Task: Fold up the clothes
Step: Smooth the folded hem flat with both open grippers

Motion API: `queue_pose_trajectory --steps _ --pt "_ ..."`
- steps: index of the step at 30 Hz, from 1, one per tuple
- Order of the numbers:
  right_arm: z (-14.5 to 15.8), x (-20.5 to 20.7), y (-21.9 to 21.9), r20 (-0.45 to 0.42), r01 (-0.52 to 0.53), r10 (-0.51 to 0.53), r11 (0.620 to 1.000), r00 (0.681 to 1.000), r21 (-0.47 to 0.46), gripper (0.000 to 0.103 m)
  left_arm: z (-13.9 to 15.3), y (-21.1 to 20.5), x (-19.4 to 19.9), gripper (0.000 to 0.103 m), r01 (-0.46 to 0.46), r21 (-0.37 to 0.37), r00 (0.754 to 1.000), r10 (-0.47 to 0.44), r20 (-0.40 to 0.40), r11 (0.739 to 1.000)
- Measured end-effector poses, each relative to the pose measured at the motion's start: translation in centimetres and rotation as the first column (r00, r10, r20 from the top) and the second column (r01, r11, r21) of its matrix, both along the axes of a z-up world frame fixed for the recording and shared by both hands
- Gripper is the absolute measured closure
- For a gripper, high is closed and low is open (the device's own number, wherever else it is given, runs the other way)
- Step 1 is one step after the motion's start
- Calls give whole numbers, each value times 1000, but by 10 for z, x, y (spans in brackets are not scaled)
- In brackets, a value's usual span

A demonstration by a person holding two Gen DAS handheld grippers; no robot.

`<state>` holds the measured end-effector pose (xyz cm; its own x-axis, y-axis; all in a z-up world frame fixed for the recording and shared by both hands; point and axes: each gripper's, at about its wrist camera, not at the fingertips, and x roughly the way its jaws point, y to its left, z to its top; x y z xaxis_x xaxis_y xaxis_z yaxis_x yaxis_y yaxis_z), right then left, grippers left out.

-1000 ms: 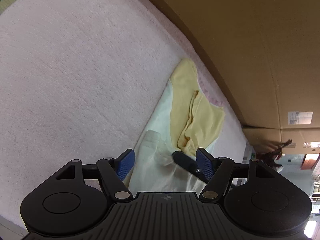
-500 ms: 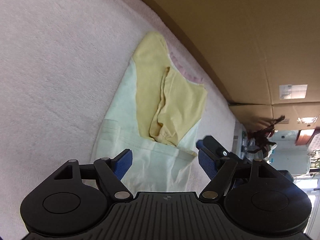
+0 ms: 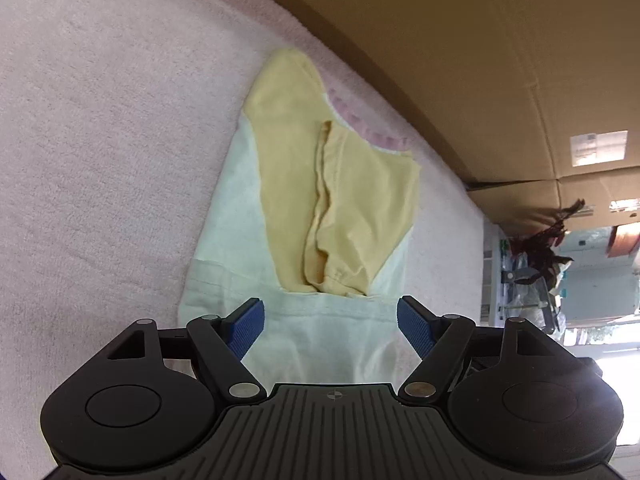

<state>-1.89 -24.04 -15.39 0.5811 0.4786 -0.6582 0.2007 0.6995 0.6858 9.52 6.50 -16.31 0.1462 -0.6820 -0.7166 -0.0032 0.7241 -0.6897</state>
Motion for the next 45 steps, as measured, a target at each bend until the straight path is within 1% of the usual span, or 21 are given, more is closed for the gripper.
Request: queue_pose_trajectory --steps 3,4,6,9,11,13,15,17,19,20,22,24,26,28,30,32,34,35,37,39,45 --pt "-9 17 13 -38 -62 63 998 997 5 65 -1 -8 -5 17 28 -2 999 -28 -16 1000" --pt "-15 21 14 -59 -57 56 998 997 -10 65 -6 -12 -6 17 37 12 999 -37 -29 999" --pt "-23 27 12 -91 -34 31 999 995 -34 81 -14 -9 -8 17 31 25 998 -30 -51 999" --pt "-12 17 -4 -62 47 -51 998 997 -49 76 -15 0 -11 17 12 16 998 -11 -57 1000" --pt "1 5 -6 -38 14 -16 998 999 -57 73 -5 5 -14 17 17 -1 999 -17 -33 1000" --pt "5 -6 2 -48 -66 65 997 997 -28 71 2 9 -19 17 30 -21 999 -30 -27 999" --pt "2 -18 13 -89 -150 147 988 985 -27 70 1 8 -24 16 58 -52 997 -60 -43 997" --pt "-6 -31 23 -143 -217 209 975 967 -42 70 -9 1 -30 16 107 -49 991 -110 -78 993" --pt "-17 -44 19 -160 -193 184 981 970 -37 80 -25 -4 -36 17 141 -10 983 -141 -119 990" --pt "-20 -49 15 -165 -171 166 985 972 -17 84 -28 -3 -37 17 138 -15 983 -139 -121 990" --pt "-20 -53 8 -192 -150 150 989 970 12 84 -32 0 -39 17 129 -30 984 -132 -122 991" --pt "-12 -52 10 -192 -168 162 986 968 -16 81 -21 -1 -38 17 135 2 988 -135 -80 991" --pt "-1 -48 13 -159 -171 162 984 974 -43 73 -9 -2 -38 13 140 35 990 -139 -36 990" --pt "10 -41 14 -104 -163 156 985 982 -55 67 3 -4 -37 6 147 58 988 -149 31 987" --pt "12 -34 16 -83 -170 164 983 983 -71 58 4 -7 -35 5 150 73 987 -153 41 986" --pt "2 -27 19 -126 -202 190 975 974 -90 58 -1 -9 -31 5 147 88 988 -150 23 985" --pt "-7 -26 17 -147 -215 200 972 969 -99 66 -7 -6 -26 5 118 101 993 -120 12 988" --pt "-10 -27 15 -154 -215 199 972 968 -95 67 -10 -5 -24 5 104 107 994 -105 7 989" --pt "-7 -28 10 -169 -202 186 976 968 -83 67 -12 3 -18 6 64 68 998 -63 -19 996" --pt "-1 -28 7 -156 -196 180 976 971 -96 62 -4 10 -13 6 37 17 999 -37 -6 999" --pt "19 -23 -1 -109 -183 171 976 979 -119 59 18 33 8 6 -19 24 999 18 41 1000"
